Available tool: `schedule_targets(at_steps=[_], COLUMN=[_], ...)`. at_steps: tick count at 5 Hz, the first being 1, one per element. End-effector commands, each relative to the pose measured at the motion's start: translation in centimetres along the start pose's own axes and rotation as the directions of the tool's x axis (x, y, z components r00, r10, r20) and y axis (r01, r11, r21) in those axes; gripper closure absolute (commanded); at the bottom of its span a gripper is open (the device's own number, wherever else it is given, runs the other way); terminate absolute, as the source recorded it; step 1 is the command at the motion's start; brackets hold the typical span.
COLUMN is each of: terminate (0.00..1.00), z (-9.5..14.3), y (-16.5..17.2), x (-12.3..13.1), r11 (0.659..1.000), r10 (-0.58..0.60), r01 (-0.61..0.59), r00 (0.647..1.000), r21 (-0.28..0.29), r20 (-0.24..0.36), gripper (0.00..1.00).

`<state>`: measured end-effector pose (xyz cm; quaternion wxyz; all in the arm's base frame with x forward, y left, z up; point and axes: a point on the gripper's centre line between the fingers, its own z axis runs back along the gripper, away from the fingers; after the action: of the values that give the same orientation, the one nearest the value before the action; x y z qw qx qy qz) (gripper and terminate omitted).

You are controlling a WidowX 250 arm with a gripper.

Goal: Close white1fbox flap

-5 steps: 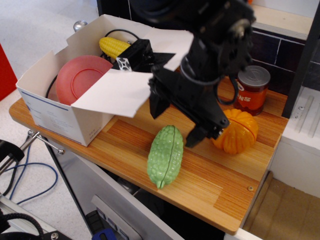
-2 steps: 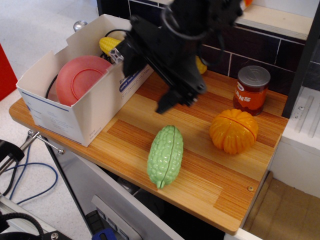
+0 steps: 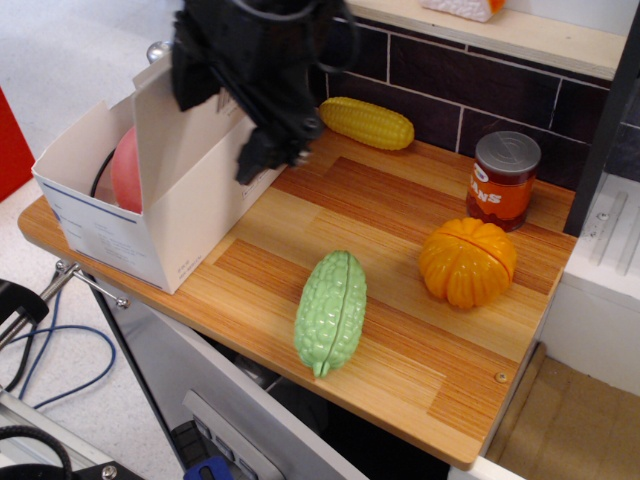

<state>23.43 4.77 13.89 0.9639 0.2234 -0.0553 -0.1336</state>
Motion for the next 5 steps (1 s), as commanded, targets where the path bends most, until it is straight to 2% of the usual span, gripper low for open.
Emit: schedule_targets(at_steps=[1, 2, 4, 5], terminate=[0.00, 0.00, 0.00, 0.00], z=[-3.2, -5.4, -9.7, -10.1], y=[3.6, 4.5, 4.6, 4.5], x=[-1.1, -1.9, -2.7, -2.4], r11=[0.999, 0.997, 0.977, 0.969], r10=[-0.001, 0.007, 0.070, 0.054], r01=[0.005, 0.004, -0.026, 0.003], r00=[0.995, 0.990, 0.976, 0.973], r21=[-0.043, -0.082, -0.210, -0.248], r20=[0.104, 0.139, 0.204, 0.223], gripper=[0.00, 0.00, 0.00, 0.00])
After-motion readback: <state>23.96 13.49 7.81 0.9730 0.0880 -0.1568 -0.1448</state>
